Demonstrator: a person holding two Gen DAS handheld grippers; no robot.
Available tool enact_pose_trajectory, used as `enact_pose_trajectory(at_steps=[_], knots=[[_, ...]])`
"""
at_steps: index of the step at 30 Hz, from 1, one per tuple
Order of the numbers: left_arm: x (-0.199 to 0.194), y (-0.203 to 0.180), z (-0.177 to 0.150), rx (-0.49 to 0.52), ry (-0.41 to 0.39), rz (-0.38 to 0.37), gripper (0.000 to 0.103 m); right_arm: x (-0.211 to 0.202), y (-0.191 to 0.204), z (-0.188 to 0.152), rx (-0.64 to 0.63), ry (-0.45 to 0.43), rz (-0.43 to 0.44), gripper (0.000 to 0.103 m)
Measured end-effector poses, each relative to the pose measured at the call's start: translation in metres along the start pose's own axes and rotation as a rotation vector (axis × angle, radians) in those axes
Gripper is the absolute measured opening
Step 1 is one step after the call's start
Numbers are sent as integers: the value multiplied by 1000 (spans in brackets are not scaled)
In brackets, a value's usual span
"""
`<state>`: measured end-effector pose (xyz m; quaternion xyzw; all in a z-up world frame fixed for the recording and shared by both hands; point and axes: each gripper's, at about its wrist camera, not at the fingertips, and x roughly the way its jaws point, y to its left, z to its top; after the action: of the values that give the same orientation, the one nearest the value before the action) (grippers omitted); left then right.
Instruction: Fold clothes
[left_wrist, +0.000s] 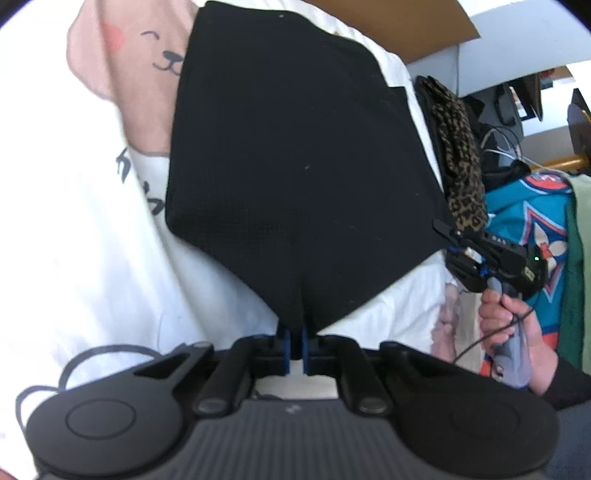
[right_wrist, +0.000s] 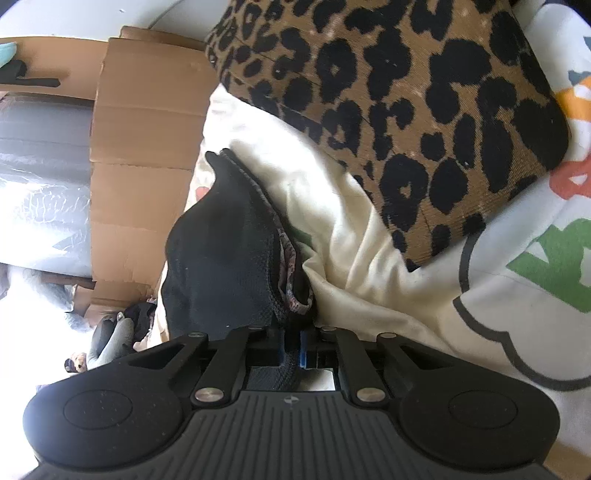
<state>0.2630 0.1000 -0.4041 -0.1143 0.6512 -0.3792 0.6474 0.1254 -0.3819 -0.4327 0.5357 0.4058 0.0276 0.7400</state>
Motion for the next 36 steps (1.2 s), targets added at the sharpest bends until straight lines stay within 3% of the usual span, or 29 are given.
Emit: enact_pose_trajectory(at_steps=[9, 18, 27, 36], knots=[[-31, -2, 5, -25, 29, 4, 5, -6, 16, -5, -22, 61, 0, 4], [-31, -24, 27, 10, 222, 149, 5, -12, 27, -11, -68, 113, -13, 4], [-48, -27, 17, -38, 228, 235, 5, -17, 28, -19, -127, 142, 6, 4], [-50, -50, -11, -117, 242, 276, 5, -33, 33, -15, -222, 162, 13, 5]])
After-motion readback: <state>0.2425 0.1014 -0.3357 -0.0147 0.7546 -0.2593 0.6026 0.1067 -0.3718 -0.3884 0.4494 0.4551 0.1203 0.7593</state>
